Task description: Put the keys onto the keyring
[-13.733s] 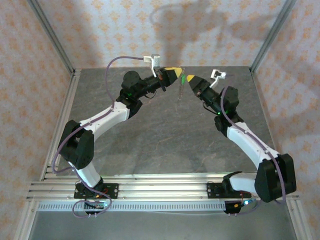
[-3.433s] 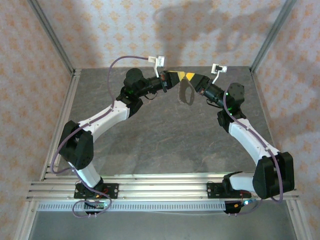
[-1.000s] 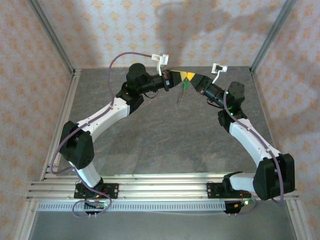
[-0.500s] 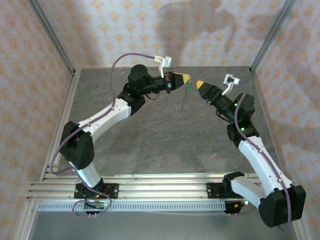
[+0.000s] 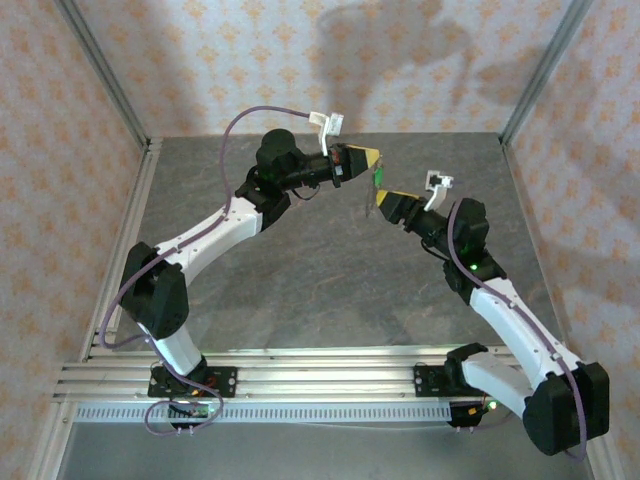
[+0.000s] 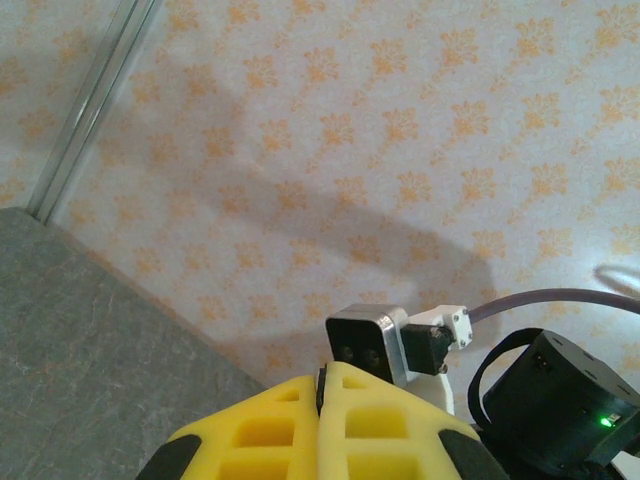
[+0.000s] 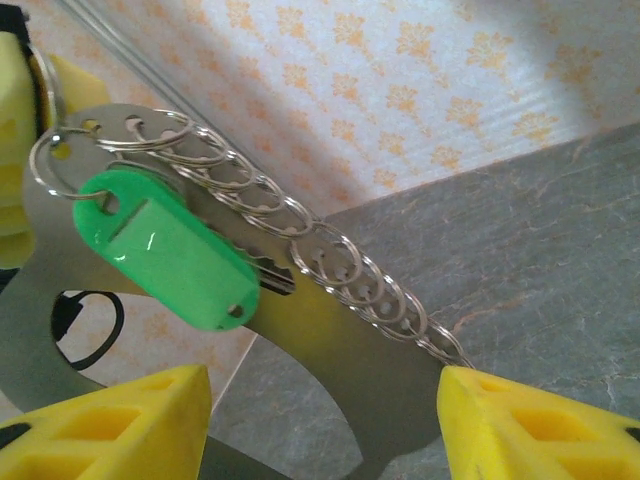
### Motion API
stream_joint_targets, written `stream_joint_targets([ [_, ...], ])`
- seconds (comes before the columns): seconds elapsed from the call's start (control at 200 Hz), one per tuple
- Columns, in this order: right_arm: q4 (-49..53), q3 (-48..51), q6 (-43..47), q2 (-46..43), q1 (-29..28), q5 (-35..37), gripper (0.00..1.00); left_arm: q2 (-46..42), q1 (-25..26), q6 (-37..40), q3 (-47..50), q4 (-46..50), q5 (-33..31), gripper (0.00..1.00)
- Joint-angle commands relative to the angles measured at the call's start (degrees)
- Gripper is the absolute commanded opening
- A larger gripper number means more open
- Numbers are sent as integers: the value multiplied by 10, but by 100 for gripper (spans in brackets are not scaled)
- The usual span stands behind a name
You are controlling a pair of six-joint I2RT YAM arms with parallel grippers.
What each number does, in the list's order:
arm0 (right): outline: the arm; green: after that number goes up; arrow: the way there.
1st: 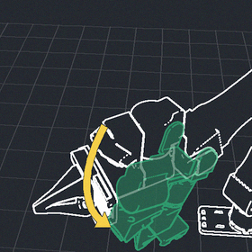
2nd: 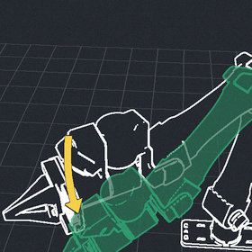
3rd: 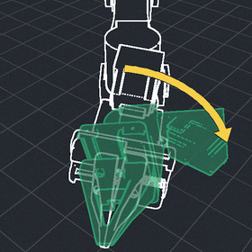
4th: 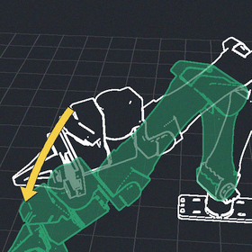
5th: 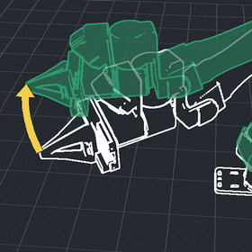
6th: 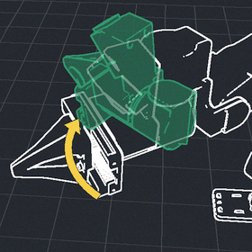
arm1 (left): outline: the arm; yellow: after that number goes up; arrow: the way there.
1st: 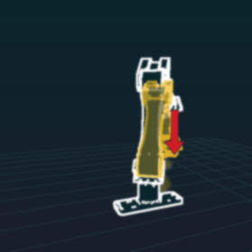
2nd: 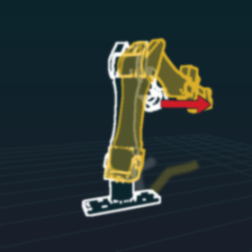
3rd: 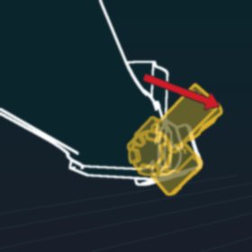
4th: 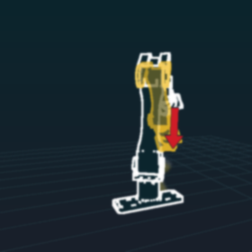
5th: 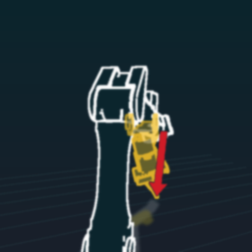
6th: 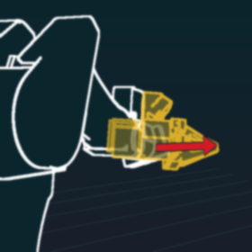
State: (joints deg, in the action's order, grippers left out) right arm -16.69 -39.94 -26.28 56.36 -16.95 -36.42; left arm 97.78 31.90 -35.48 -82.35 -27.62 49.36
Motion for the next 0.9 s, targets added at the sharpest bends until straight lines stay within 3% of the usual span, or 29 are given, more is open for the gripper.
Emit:
stream_joint_targets([
  [0.0, -16, -39, 25, 11, -5, -12, 62, -7, 0, 7, -5, -15, 19, 0],
  [0.47, -18, -105, 44, 84, -22, -35, 60, -6, 0, 7, -6, -12, 28, 0],
  [0.58, -10, -103, 49, 80, -22, -37, 53, -7, 1, 8, -7, -10, 26, 0],
  [0.721, 2, -95, 56, 67, -22, -34, 36, -7, 0, 13, -7, -4, 21, 0],
  [0.896, 18, -84, 62, 48, -22, -31, 24, -9, -4, 15, -3, -4, 8, 0],
])
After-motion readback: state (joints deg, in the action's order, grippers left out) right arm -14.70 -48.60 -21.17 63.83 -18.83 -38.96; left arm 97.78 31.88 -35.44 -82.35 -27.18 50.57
